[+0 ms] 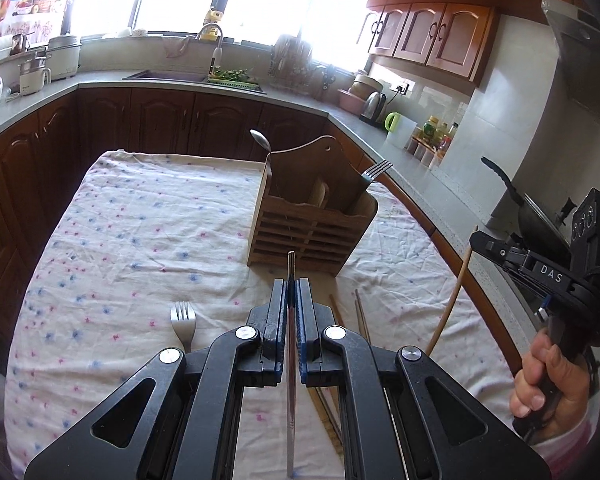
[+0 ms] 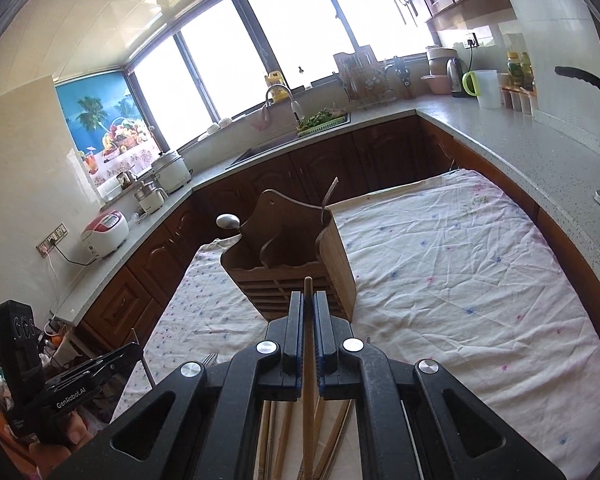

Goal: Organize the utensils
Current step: 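Carry the stick into the wooden holder and open the left tool while the right tool drops its chopstick in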

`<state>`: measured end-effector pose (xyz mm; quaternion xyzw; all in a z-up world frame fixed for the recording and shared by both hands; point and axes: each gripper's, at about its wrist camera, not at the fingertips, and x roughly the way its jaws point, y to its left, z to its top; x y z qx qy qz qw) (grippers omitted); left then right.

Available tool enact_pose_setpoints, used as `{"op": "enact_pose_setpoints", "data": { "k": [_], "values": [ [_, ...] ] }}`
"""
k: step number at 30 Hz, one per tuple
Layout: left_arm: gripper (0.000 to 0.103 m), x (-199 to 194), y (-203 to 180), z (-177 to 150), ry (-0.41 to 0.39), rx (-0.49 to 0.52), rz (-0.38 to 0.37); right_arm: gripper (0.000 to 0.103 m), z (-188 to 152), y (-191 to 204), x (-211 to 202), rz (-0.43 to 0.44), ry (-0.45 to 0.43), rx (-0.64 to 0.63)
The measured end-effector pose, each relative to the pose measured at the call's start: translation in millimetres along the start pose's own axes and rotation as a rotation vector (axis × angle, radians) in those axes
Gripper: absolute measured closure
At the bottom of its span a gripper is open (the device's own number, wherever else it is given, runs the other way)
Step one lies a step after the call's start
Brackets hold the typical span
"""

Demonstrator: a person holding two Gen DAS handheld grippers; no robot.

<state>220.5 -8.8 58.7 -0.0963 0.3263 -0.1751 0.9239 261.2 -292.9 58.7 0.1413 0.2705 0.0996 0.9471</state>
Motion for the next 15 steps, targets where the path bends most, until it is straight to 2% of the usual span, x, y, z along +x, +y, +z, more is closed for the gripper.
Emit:
{"op": "enact_pose_setpoints", "data": {
  "k": [15],
  "values": [
    [0.099, -19, -3, 14, -0.067, 0.006, -0.016, 0.099, 22, 15, -14, 0.027, -0.079, -0.029]
  ]
}}
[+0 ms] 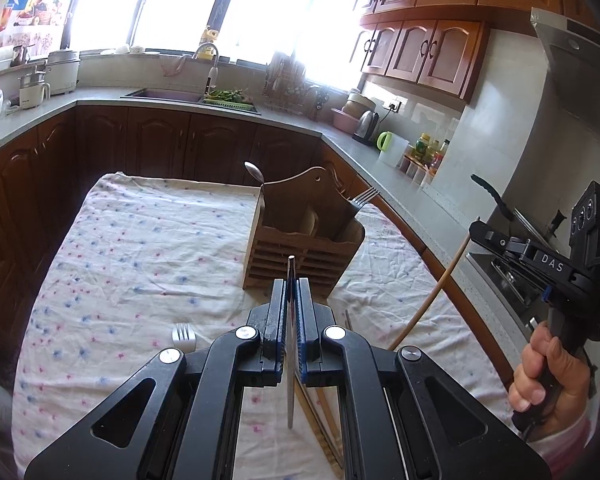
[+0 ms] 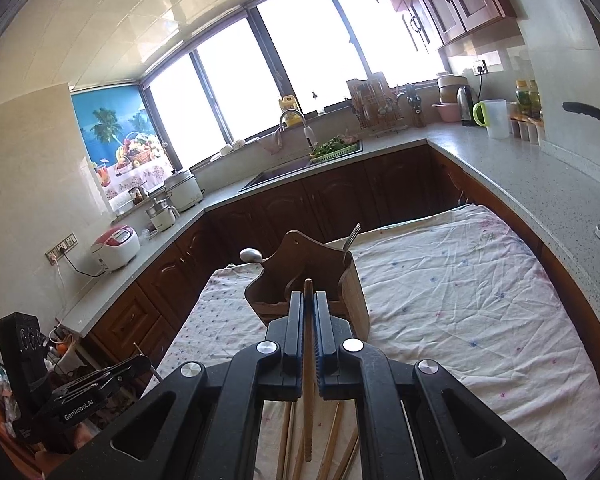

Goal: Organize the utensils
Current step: 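Carry the stick into the wooden holder and open the left tool while the right tool drops its chopstick in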

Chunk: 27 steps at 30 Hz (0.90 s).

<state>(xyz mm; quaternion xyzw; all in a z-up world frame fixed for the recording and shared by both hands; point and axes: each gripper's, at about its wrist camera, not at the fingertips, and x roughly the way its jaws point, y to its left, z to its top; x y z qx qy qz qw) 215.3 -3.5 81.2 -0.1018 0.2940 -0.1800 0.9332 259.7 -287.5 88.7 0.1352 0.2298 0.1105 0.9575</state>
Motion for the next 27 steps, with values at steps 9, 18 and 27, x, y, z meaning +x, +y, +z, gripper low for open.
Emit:
{"op": "enact_pose_setpoints", "data": {
  "k": [9, 18, 27],
  "values": [
    [0.099, -1, 3, 19, -0.039, 0.0, 0.004, 0.099, 14, 2, 7, 0.01, -0.028, -0.003],
    [0.099, -4, 1, 70, -0.147, 0.028, 0.006, 0.099, 58, 7, 12, 0.018, -0.117, -0.015],
    [0.099, 10, -7, 137, -0.294, 0.075, 0.025, 0.099, 112, 11, 33, -0.022, -0.229, -0.044]
  ]
}}
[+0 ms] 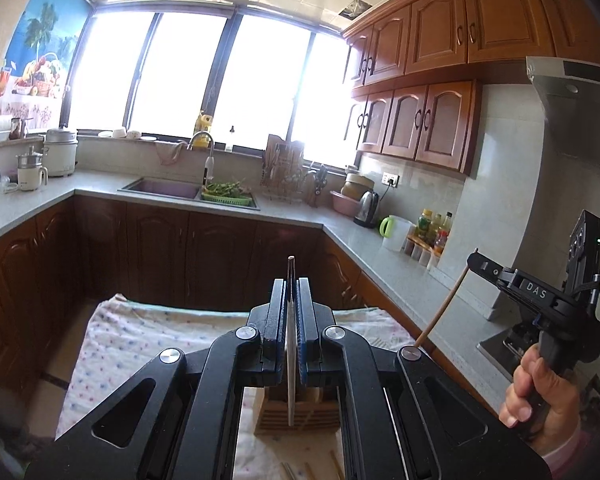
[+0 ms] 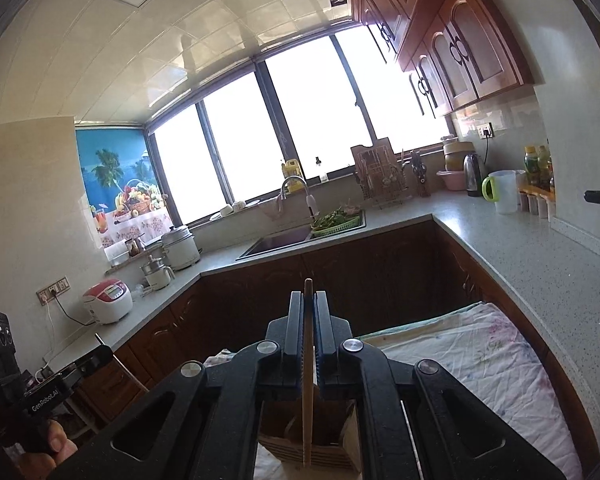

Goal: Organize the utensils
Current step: 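Carry the stick into the wooden holder and open the left tool while the right tool drops its chopstick in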

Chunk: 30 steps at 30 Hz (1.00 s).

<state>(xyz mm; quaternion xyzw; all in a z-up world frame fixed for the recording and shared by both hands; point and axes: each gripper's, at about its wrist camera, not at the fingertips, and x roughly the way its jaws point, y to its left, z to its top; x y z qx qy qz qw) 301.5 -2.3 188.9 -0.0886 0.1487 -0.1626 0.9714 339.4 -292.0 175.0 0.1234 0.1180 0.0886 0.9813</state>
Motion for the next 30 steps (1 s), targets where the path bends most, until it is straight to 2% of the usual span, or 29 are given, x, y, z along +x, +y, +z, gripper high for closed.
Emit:
{"op": "enact_pose_setpoints", "data": {
  "k": [5, 12, 21, 30],
  "values": [
    [0.099, 35, 5, 4, -0.019, -0.002, 0.021, 0.099, -2, -7, 28, -0.025, -0.004, -0.003],
    [0.099, 78, 18, -28, 0.025, -0.057, 0.04, 0.099, -41, -16, 58, -0.059, 0.052, -0.003],
    [0.099, 107, 33, -71, 0.103, -0.109, 0.059, 0.099, -80, -34, 78, -0.068, 0.122, 0.043],
    [0.099, 120, 31, -83, 0.144, -0.111, 0.064, 0.099, -80, -35, 79, -0.073, 0.125, 0.044]
  ]
}}
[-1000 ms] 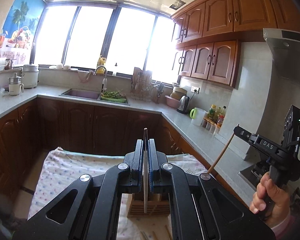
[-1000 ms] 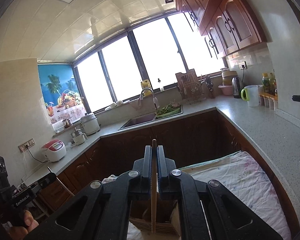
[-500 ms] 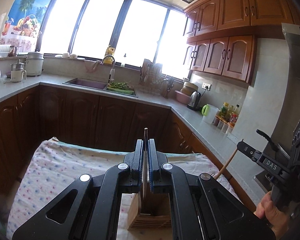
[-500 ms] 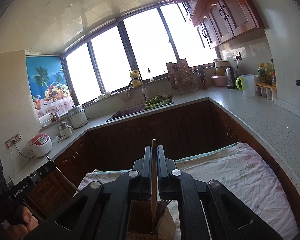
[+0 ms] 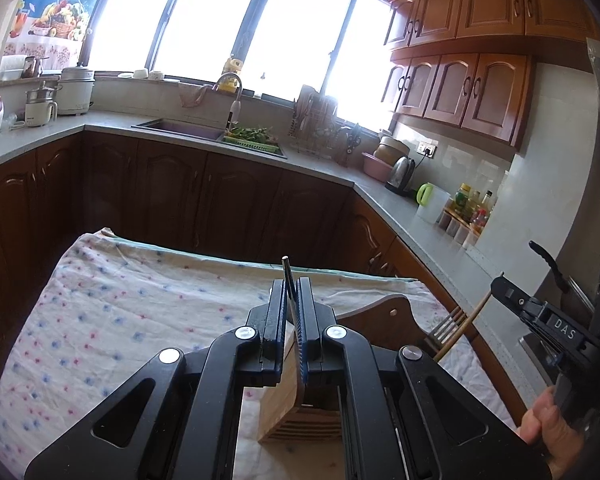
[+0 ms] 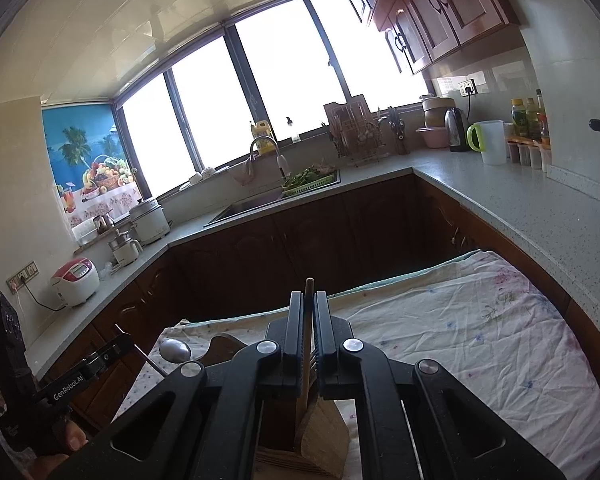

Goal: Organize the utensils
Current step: 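Carry the stick into the wooden holder and open the left tool while the right tool drops its chopstick in, then withdraw both tools from the holder back over the remaining chopsticks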

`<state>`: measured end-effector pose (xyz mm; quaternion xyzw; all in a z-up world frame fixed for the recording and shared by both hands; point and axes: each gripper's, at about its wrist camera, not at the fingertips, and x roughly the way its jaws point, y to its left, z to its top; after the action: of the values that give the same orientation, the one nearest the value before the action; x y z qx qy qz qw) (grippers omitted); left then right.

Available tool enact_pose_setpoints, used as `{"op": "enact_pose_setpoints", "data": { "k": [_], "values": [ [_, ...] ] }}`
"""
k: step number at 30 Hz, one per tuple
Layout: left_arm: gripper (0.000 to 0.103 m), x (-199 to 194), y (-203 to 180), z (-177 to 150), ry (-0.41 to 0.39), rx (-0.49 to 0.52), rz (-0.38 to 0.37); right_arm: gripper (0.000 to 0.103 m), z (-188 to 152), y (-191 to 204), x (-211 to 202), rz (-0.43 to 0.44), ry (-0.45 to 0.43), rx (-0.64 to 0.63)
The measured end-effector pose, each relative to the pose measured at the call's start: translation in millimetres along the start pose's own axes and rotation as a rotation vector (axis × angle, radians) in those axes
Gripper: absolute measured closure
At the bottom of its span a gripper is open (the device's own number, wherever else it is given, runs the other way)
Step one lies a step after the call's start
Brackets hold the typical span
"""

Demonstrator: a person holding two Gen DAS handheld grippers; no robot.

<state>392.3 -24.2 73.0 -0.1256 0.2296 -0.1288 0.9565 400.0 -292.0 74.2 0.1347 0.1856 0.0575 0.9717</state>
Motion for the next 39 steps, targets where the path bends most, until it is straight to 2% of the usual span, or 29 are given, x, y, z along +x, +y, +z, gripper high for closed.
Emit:
{"op": "enact_pose_setpoints", "data": {
  "k": [10, 13, 15, 17, 19, 20, 21, 23, 24, 25, 27, 33, 39],
  "values": [
    [0.098, 0, -1, 3, 0.011, 0.006, 0.006, 0.098, 1, -2, 5, 0.004, 0.02, 0.013],
    [0.098, -1, 0, 4, 0.016, 0.003, 0.006, 0.093, 1, -2, 6, 0.019, 0.033, 0.016],
    [0.098, -3, 0, 4, 0.017, 0.005, 0.002, 0.083, 1, -2, 3, 0.03, 0.03, 0.017],
    [0.093, -6, 0, 4, 0.019, 0.005, 0.002, 0.073, 2, -1, -2, 0.036, 0.018, 0.021],
    [0.08, -10, 1, 4, 0.015, 0.003, 0.005, 0.058, 3, -2, -8, 0.048, 0.002, 0.034],
    [0.077, -12, 1, 3, 0.013, 0.002, 0.009, 0.048, 3, -3, -11, 0.053, -0.004, 0.043],
    [0.069, -15, 2, 3, 0.012, 0.0, 0.013, 0.038, 3, -4, -14, 0.058, -0.01, 0.051],
    [0.055, -20, 4, 1, 0.011, -0.008, 0.025, 0.027, 4, -6, -21, 0.068, -0.022, 0.067],
    [0.042, -24, 6, -1, 0.009, -0.017, 0.032, 0.018, 3, -7, -25, 0.073, -0.028, 0.073],
    [0.028, -28, 9, -2, 0.006, -0.028, 0.039, 0.014, 2, -8, -29, 0.08, -0.033, 0.079],
    [0.016, -37, 15, -5, -0.001, -0.056, 0.059, 0.004, -1, -9, -38, 0.083, -0.04, 0.085],
    [0.016, -60, 32, -24, 0.032, -0.105, 0.069, 0.001, -24, -14, -59, 0.074, -0.001, 0.095],
    [0.016, -83, 35, -54, 0.081, -0.098, 0.089, 0.001, -56, -22, -80, 0.056, 0.061, 0.111]
  ]
}}
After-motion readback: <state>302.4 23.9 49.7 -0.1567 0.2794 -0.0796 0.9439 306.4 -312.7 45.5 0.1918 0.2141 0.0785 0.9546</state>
